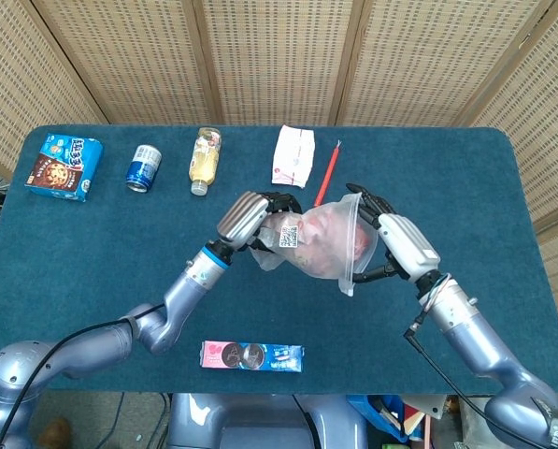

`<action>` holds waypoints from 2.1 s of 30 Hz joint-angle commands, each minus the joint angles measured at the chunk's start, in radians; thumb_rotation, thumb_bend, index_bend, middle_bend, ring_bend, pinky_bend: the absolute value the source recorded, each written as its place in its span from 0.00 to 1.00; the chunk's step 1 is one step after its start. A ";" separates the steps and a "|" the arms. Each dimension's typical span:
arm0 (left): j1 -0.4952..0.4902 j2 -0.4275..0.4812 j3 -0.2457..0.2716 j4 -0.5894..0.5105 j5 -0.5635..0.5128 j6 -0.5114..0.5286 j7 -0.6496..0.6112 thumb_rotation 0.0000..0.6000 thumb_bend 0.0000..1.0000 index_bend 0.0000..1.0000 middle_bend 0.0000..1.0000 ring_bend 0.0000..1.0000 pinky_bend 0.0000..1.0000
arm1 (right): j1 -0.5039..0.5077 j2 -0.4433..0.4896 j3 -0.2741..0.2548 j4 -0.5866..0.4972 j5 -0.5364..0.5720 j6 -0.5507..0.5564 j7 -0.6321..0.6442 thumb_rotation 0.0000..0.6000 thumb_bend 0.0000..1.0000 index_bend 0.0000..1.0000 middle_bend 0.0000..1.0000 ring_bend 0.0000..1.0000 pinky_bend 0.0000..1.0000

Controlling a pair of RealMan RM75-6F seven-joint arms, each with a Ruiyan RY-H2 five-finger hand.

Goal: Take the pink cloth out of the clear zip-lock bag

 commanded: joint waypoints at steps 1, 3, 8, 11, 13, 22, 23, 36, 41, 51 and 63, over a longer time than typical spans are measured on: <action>-0.001 0.000 -0.001 -0.003 -0.002 -0.001 0.005 1.00 0.26 0.50 0.49 0.48 0.53 | 0.012 -0.008 -0.005 -0.004 0.012 -0.003 -0.022 1.00 0.00 0.17 0.00 0.00 0.00; -0.002 0.000 -0.001 -0.004 -0.005 -0.003 0.008 1.00 0.26 0.50 0.49 0.48 0.53 | 0.019 -0.011 -0.008 -0.004 0.018 -0.005 -0.040 1.00 0.00 0.17 0.00 0.00 0.00; -0.004 -0.005 -0.004 -0.001 -0.013 -0.008 0.009 1.00 0.26 0.50 0.49 0.48 0.53 | 0.035 -0.030 -0.011 0.005 0.044 -0.009 -0.059 1.00 0.00 0.17 0.00 0.00 0.00; -0.007 -0.009 -0.006 0.003 -0.016 -0.009 0.007 1.00 0.26 0.50 0.49 0.48 0.53 | 0.053 -0.054 -0.010 0.018 0.072 -0.009 -0.073 1.00 0.00 0.17 0.00 0.00 0.00; -0.008 -0.010 -0.006 0.006 -0.017 -0.010 0.008 1.00 0.26 0.50 0.49 0.48 0.53 | 0.058 -0.067 -0.009 0.022 0.080 0.001 -0.084 1.00 0.00 0.17 0.00 0.00 0.00; -0.009 -0.014 -0.002 0.013 -0.019 -0.014 0.004 1.00 0.26 0.50 0.49 0.48 0.53 | 0.069 -0.114 0.006 0.018 0.108 0.021 -0.068 1.00 0.00 0.53 0.00 0.00 0.00; -0.008 -0.014 -0.002 0.013 -0.020 -0.014 0.003 1.00 0.26 0.50 0.49 0.48 0.53 | 0.069 -0.115 0.007 0.017 0.107 0.020 -0.064 1.00 0.02 0.57 0.00 0.00 0.00; -0.001 -0.003 0.002 0.000 -0.023 -0.014 0.005 1.00 0.26 0.50 0.49 0.48 0.53 | 0.061 -0.135 -0.003 0.029 0.092 0.037 -0.069 1.00 0.50 0.74 0.00 0.00 0.00; 0.003 0.003 0.006 -0.005 -0.026 -0.020 0.009 1.00 0.26 0.50 0.49 0.48 0.53 | 0.053 -0.136 -0.006 0.027 0.080 0.040 -0.061 1.00 0.52 0.75 0.00 0.00 0.00; 0.015 0.014 0.016 -0.015 -0.023 -0.017 0.014 1.00 0.26 0.50 0.39 0.40 0.52 | 0.033 -0.145 -0.013 0.027 0.035 0.058 -0.045 1.00 0.54 0.76 0.00 0.00 0.00; 0.035 0.047 0.034 -0.046 -0.025 -0.035 0.022 1.00 0.26 0.15 0.09 0.11 0.21 | 0.013 -0.157 -0.024 0.034 -0.010 0.070 -0.027 1.00 0.56 0.77 0.00 0.00 0.00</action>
